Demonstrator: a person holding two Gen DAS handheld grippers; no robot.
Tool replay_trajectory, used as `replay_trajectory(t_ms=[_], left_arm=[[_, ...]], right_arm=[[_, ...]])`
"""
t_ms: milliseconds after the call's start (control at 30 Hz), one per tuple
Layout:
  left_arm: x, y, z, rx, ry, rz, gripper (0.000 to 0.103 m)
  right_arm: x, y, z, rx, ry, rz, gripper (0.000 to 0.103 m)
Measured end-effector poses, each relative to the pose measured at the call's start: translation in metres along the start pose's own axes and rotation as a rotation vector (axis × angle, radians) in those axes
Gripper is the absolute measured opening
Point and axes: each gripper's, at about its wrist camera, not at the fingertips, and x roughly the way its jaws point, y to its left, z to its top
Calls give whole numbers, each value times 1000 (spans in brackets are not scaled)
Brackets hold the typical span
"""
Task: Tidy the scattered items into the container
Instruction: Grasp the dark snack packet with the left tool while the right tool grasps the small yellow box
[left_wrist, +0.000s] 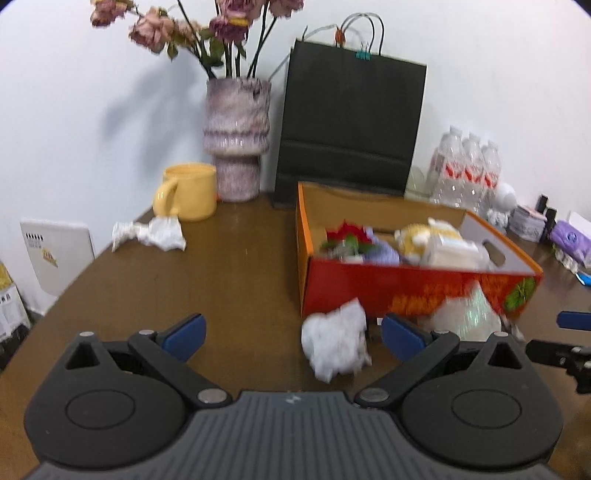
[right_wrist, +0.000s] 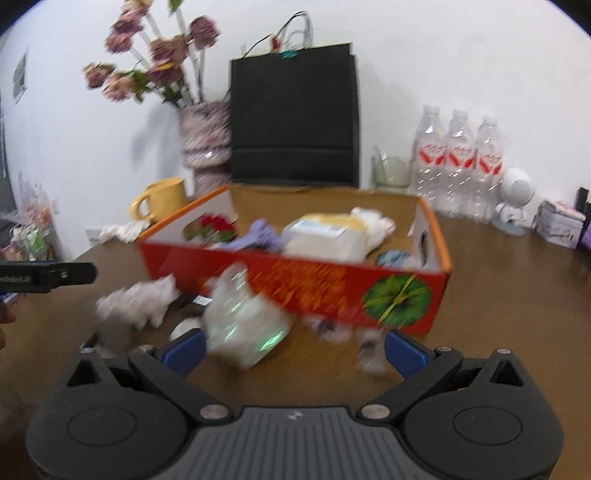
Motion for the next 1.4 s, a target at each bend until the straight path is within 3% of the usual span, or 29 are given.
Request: replay_trajectory(t_ms=[333,600,700,800,867,967,1400], left_arm=[[0,24,-35,-23,104,-8,100],[4,25,-37,20,98,-57,78],[8,21,-39,42,116,-75,62],[8,15,-43,91,109,-66,49],[7,13,-43,122,104,-59,29],[5,12,-45,149,103,-71,14],[-16,4,-42,133,45,-66,13]], right_arm=[[10,72,-22,-69,37,63,102],[27,100,-21,-95,42,29,91],[33,106,-20,-101,43,24,85],[39,109,-21,-111,51,28,75],[43,110,-21,-115,79,42,57],[43,107,-21,-103,82,71,34],[18,97,-24,-61,41,84,34]])
